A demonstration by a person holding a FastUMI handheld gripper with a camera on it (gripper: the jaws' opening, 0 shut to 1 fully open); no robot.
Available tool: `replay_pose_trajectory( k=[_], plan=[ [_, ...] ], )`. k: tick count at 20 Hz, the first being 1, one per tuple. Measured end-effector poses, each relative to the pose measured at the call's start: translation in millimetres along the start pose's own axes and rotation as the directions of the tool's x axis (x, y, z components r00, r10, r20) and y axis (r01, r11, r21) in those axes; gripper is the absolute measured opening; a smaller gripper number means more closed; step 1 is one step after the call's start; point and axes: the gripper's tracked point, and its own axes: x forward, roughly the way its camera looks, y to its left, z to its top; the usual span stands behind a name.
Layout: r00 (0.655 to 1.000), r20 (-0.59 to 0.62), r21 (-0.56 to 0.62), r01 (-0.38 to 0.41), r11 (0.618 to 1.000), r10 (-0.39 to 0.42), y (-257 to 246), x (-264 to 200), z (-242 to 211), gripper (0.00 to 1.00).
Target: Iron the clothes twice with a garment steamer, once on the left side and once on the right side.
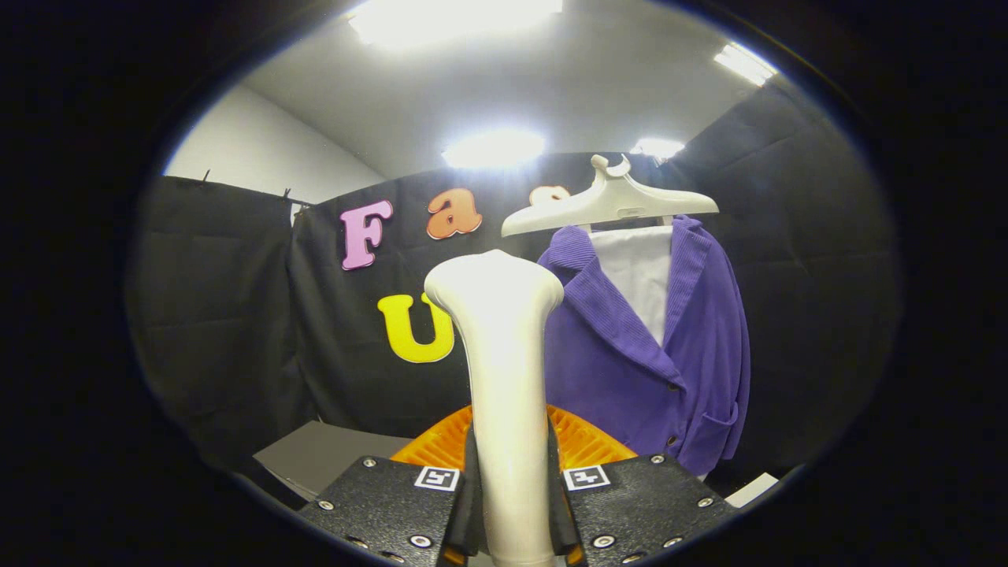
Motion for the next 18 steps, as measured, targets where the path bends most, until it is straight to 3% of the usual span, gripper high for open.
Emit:
replay_pose_trajectory(
  k=[9, 18],
  plan=[
    [0.982, 0.027, -0.054, 0.19, 0.98, -0.188, -45, 67, -7, 0.33],
    [0.965, 0.002, -0.137, 0.26, 0.956, -0.263, -73, 87, -56, 0.33]
  ],
)
